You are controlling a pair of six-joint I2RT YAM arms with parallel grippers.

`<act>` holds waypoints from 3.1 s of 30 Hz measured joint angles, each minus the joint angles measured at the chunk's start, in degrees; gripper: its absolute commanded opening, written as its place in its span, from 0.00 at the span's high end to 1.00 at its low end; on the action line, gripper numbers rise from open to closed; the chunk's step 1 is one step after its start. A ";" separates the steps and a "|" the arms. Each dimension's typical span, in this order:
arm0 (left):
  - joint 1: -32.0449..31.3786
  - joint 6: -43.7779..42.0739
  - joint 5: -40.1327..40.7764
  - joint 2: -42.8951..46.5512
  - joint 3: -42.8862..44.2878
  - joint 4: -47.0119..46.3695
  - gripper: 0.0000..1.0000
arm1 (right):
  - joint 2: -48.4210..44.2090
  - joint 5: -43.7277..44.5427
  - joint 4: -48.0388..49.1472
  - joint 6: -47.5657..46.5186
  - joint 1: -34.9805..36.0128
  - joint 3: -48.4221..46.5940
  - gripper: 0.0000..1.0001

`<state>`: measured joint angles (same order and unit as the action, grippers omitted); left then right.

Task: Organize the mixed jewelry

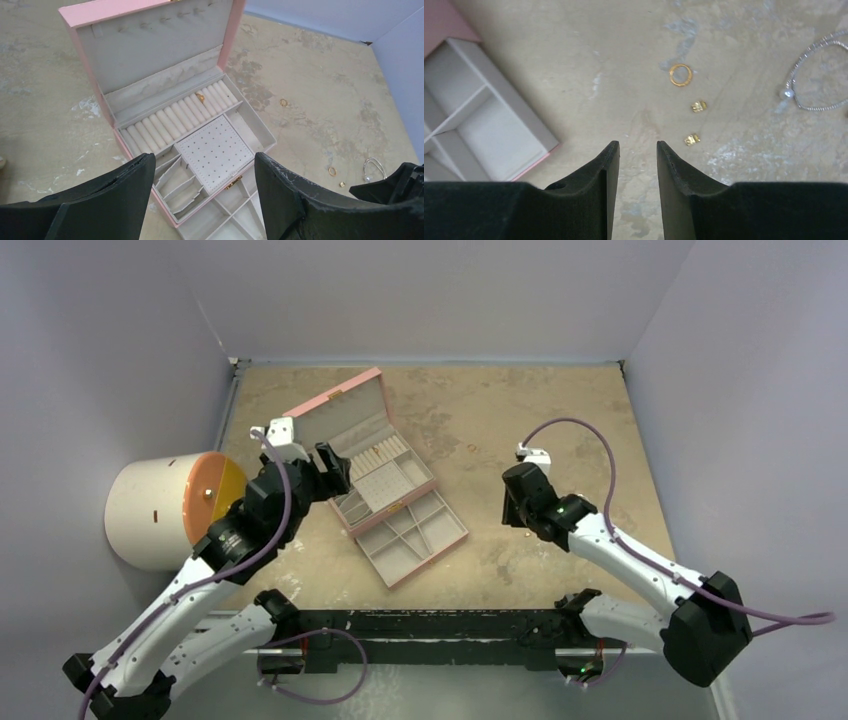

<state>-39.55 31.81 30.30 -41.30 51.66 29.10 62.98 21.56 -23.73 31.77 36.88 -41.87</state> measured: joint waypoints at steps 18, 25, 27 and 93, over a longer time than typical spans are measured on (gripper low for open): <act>0.00 -0.02 -0.22 1.03 -1.40 -1.18 0.28 | 13.00 4.17 4.94 11.85 -9.75 2.47 0.71; 0.00 -0.02 -0.76 0.83 -1.42 -1.18 0.28 | 16.37 4.98 8.41 13.66 -11.82 2.45 0.73; 0.00 -0.02 -0.90 0.83 -1.42 -1.18 0.28 | 17.51 4.96 9.14 13.75 -12.28 2.45 0.74; 2.32 -0.02 -4.13 1.40 -1.44 -1.22 0.28 | 21.88 2.19 12.04 12.24 -13.31 0.79 1.00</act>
<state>-37.23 31.79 26.17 -39.90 50.22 27.88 84.86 23.75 -11.68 44.01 23.57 -41.08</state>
